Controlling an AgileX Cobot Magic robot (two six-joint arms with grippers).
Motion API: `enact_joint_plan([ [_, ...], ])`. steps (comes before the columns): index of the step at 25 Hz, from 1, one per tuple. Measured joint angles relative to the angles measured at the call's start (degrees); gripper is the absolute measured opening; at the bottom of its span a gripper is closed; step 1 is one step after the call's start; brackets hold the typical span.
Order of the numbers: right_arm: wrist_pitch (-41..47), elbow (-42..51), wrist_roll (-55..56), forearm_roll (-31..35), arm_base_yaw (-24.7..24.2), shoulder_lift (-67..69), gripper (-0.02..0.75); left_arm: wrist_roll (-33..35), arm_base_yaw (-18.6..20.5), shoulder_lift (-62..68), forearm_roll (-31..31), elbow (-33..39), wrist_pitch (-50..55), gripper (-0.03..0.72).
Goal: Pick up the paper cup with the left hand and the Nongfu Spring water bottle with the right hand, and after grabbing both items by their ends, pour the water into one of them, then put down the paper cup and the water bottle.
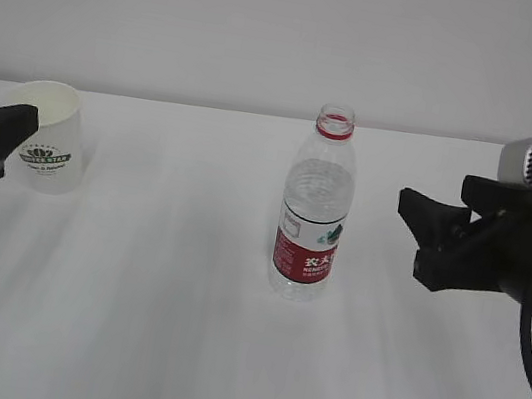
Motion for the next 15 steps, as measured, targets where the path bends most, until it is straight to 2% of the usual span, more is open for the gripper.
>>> enact_joint_plan([
  [4, -6.74, 5.00, 4.79, -1.31, 0.00, 0.00, 0.519, 0.00, 0.00, 0.23, 0.00, 0.00, -0.24, 0.484],
  [10, -9.79, 10.37, 6.85, -6.47, 0.00, 0.00, 0.519, -0.28, 0.00, 1.20, 0.36, 0.13, 0.48, 0.484],
  [15, -11.73, 10.83, 6.22, -10.36, 0.00, 2.95, 0.519, -3.27, 0.00, 4.31, 0.36, 3.77, -4.71, 0.484],
])
